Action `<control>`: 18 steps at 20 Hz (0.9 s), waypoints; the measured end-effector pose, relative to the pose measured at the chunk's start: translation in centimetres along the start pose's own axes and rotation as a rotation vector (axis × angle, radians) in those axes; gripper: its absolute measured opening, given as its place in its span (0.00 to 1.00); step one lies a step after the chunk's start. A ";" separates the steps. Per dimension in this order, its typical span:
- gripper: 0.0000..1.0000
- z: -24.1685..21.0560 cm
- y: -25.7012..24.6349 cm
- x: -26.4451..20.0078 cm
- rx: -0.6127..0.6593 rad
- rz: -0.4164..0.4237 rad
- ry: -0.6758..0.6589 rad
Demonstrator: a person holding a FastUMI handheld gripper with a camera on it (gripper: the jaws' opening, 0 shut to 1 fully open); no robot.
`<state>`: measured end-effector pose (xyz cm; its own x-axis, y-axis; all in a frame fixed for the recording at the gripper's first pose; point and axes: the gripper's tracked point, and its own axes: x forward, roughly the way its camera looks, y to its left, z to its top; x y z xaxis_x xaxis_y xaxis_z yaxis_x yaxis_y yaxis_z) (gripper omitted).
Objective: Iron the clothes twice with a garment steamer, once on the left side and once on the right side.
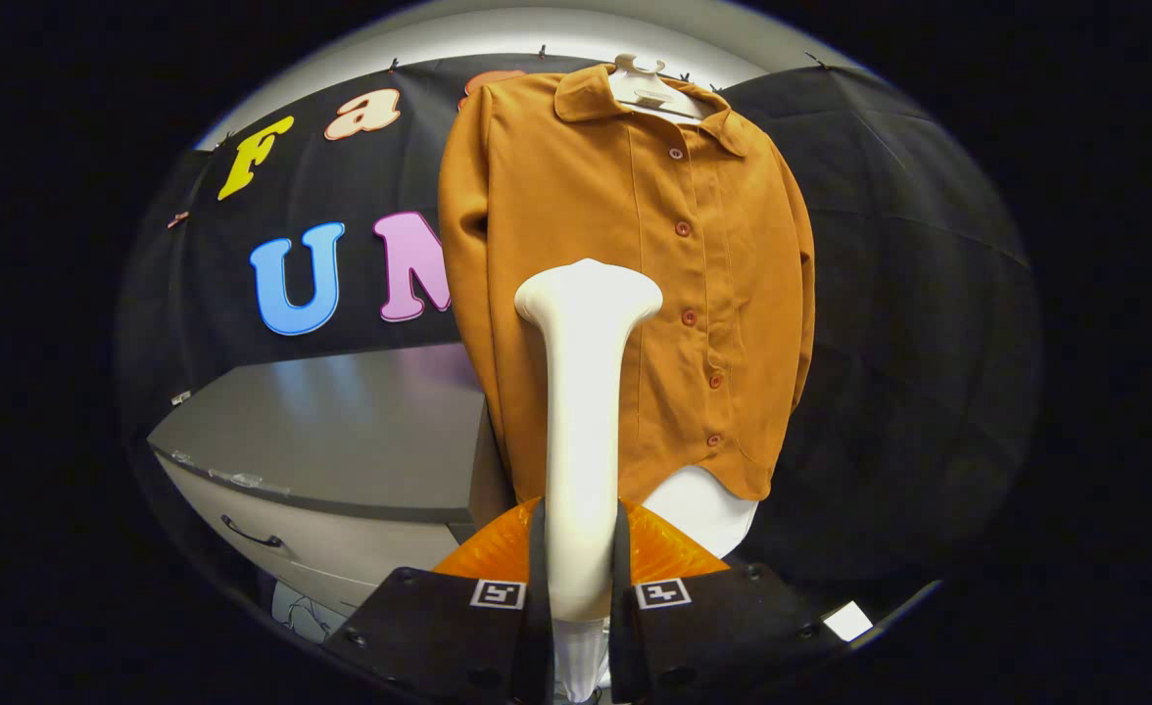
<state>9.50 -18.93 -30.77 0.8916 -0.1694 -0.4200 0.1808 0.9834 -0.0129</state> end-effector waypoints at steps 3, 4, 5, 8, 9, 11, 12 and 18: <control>0.26 -2.4 0.0 -0.3 -0.008 0.001 0.052; 0.26 -3.3 -0.1 -0.4 -0.011 0.002 0.070; 0.26 -4.4 0.0 -0.6 -0.012 0.003 0.086; 0.26 -7.3 -0.2 -1.7 -0.021 0.013 0.131; 0.26 -8.2 -0.5 -2.1 -0.024 0.014 0.144; 0.26 -9.2 -0.9 -3.0 -0.019 0.018 0.159; 0.26 -9.5 -1.0 -3.5 -0.016 0.021 0.163; 0.26 -7.8 -1.4 -6.9 -0.011 0.044 0.120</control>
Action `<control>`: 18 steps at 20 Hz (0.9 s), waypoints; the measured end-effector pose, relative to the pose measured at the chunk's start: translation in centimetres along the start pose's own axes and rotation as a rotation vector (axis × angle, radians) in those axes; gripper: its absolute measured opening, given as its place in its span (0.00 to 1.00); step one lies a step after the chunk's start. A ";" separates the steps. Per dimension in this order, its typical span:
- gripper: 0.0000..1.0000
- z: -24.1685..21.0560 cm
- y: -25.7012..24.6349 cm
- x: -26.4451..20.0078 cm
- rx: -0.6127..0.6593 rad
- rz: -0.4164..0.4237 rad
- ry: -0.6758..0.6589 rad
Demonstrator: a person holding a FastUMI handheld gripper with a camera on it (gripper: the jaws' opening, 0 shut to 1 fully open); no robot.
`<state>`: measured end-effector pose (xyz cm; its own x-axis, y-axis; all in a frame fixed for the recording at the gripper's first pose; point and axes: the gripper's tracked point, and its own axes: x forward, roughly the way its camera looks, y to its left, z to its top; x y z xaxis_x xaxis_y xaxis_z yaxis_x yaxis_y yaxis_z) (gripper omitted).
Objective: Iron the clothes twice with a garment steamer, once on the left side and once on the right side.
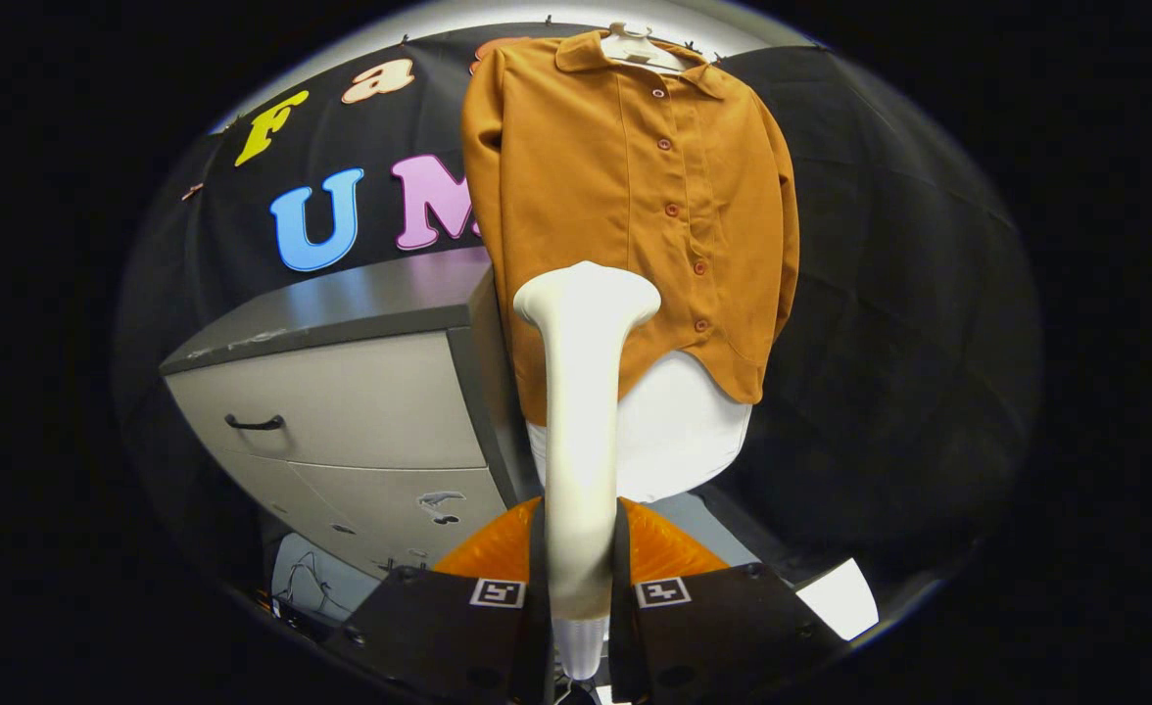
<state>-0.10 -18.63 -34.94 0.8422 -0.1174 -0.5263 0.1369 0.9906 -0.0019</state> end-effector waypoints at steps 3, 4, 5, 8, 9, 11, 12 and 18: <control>0.26 2.9 -0.3 -2.0 0.000 0.009 -0.065; 0.26 4.2 -0.4 -2.6 0.004 0.012 -0.095; 0.26 5.7 -0.5 -3.2 0.007 0.014 -0.127; 0.26 10.8 -1.4 -4.8 -0.003 -0.001 -0.237; 0.26 12.6 -1.7 -5.6 -0.005 -0.006 -0.277; 0.26 16.1 -2.3 -7.0 -0.004 -0.011 -0.350; 0.26 17.6 -2.7 -7.7 -0.006 -0.016 -0.381; 0.25 24.6 -4.7 -9.9 -0.008 -0.030 -0.499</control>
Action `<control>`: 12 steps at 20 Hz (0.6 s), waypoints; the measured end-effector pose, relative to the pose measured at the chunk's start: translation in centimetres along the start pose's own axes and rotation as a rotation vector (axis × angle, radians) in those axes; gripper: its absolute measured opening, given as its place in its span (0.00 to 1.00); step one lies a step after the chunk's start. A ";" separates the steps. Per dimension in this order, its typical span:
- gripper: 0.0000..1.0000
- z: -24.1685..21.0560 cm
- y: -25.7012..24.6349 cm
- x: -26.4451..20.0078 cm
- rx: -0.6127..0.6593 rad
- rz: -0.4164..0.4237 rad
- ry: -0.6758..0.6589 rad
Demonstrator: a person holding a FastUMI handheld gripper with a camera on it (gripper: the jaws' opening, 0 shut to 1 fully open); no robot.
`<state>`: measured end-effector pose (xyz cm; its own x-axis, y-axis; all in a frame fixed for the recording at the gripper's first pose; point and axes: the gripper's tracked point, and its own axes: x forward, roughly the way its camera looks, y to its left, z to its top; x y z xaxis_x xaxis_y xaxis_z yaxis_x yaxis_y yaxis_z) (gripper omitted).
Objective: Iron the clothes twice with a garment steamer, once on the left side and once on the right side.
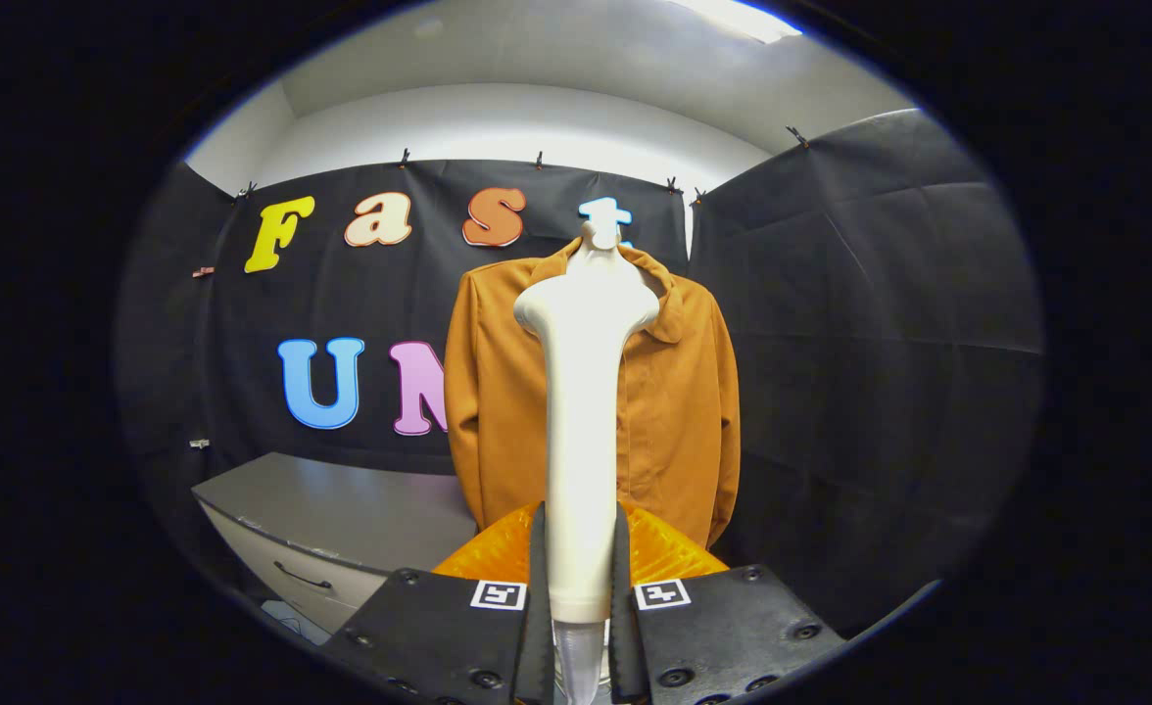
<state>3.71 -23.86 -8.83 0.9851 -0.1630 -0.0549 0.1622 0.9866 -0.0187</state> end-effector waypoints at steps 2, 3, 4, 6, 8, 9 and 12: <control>0.25 1.4 -0.8 0.8 0.013 -0.006 -0.016; 0.25 1.8 -1.3 1.0 0.019 -0.011 -0.022; 0.25 2.3 -1.9 1.4 0.022 -0.017 -0.026; 0.25 3.3 -2.8 2.2 0.028 -0.026 -0.038; 0.25 3.5 -3.9 3.0 0.028 -0.029 -0.041; 0.25 3.3 -4.5 3.6 0.029 -0.030 -0.036; 0.25 1.9 -6.1 5.9 0.055 -0.039 -0.008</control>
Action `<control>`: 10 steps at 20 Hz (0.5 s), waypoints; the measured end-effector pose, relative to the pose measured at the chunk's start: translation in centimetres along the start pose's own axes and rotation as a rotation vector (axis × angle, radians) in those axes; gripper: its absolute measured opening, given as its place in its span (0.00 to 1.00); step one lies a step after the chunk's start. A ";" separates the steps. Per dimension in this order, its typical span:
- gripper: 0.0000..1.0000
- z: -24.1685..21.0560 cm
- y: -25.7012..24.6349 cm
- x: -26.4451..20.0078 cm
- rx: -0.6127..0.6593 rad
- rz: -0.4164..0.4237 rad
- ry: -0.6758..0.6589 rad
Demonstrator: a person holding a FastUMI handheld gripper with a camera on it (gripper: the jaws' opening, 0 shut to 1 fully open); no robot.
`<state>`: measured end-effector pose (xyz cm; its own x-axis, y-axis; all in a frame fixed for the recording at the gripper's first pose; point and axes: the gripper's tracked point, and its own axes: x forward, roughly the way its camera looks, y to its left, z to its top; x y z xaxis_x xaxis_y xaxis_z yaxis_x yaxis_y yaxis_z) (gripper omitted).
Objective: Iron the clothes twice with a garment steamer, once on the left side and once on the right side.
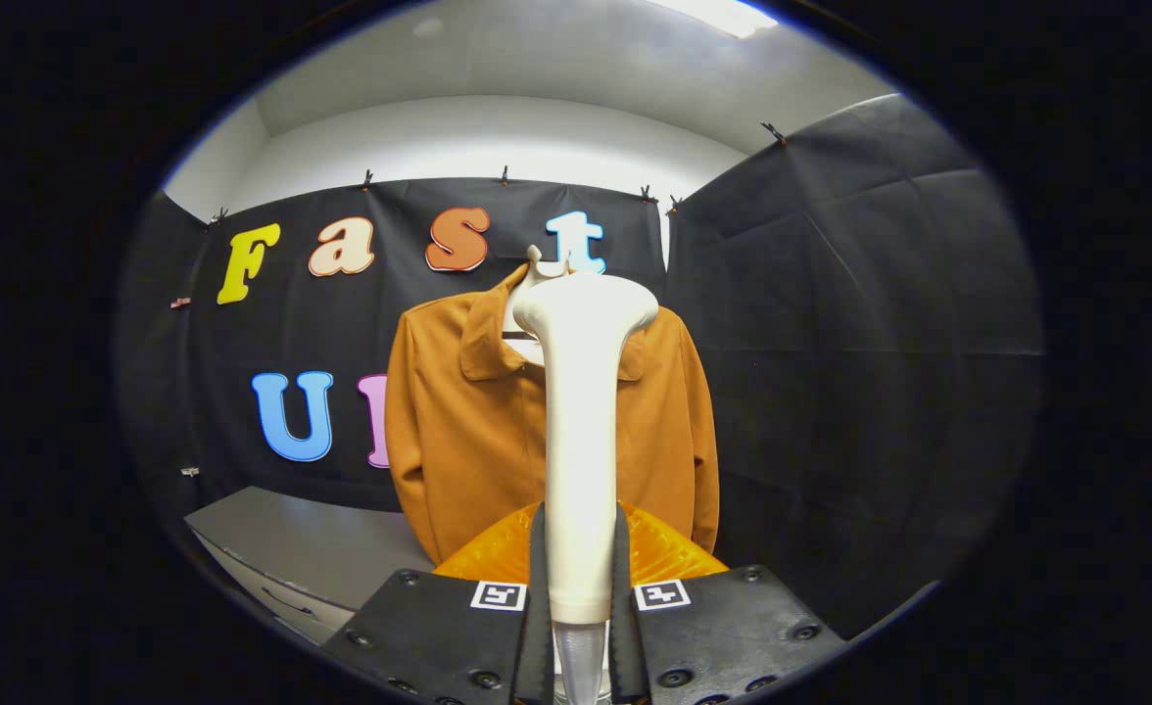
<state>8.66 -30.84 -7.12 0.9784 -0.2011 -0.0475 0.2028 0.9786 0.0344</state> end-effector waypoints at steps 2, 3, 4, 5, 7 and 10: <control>0.25 -1.4 -1.3 1.6 -0.001 -0.019 0.023; 0.25 -1.9 -1.6 2.3 0.000 -0.018 0.031; 0.25 -2.6 -1.7 3.1 0.007 -0.013 0.039; 0.25 -3.0 -1.9 3.9 0.022 -0.007 0.045; 0.25 -4.0 -2.5 5.7 0.041 -0.003 0.052; 0.25 -5.8 -2.9 7.9 0.055 0.013 0.079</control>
<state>15.62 -34.99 -13.40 0.9753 -0.1818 -0.1257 0.1938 0.9769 0.0904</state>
